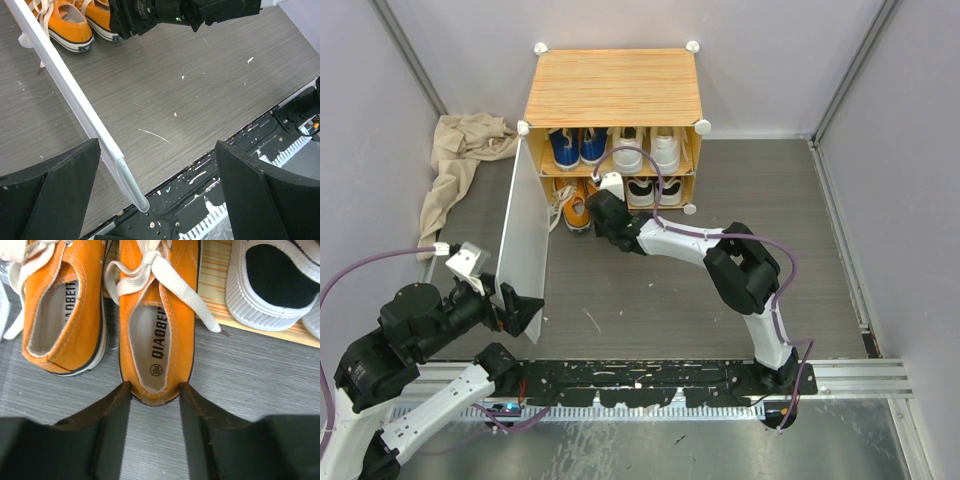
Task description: Place and organize the shoes in the shoe cabinet
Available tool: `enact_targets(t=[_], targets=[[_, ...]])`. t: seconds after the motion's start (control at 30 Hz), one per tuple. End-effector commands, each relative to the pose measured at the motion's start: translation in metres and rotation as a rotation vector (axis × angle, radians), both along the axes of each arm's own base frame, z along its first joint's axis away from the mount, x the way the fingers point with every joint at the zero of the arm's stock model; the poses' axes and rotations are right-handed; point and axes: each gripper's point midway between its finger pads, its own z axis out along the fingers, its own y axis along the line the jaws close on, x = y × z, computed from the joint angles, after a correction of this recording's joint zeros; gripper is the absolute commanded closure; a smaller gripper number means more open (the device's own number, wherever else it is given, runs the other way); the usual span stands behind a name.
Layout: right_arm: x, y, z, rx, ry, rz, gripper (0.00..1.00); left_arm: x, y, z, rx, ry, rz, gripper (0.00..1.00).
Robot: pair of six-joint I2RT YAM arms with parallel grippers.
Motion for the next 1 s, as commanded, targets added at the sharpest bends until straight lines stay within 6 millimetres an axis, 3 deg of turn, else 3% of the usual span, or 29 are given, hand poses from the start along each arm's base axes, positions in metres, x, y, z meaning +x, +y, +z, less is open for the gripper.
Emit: enact_targets(t=[0.0,0.07,0.13,0.3,0.43,0.67,0.97], targets=[[0.024,0.01,0.033,0.071,-0.115,-0.014,0.66,0.002,-0.001,0.011,-0.035,-0.025,0.01,0.02],[0.027,0.008,0.037,0.08,-0.144,-0.028,0.87,0.003,-0.001,0.011,-0.035,-0.024,0.013,0.02],[0.031,0.005,0.047,0.094,-0.186,-0.044,0.98,0.003,-0.002,0.01,-0.033,-0.022,0.011,0.02],[0.041,0.003,0.083,0.147,-0.292,-0.077,0.99,0.004,-0.002,0.01,-0.029,-0.016,0.013,0.02],[0.062,0.005,0.097,0.16,-0.339,-0.086,0.99,0.006,-0.003,0.009,-0.022,-0.012,0.015,0.02],[0.101,0.003,0.088,0.181,-0.351,-0.1,0.99,0.009,-0.004,0.005,-0.007,-0.004,0.019,0.02],[0.128,0.008,0.078,0.212,-0.363,-0.073,0.99,0.014,-0.009,-0.001,0.026,0.016,0.01,0.02]])
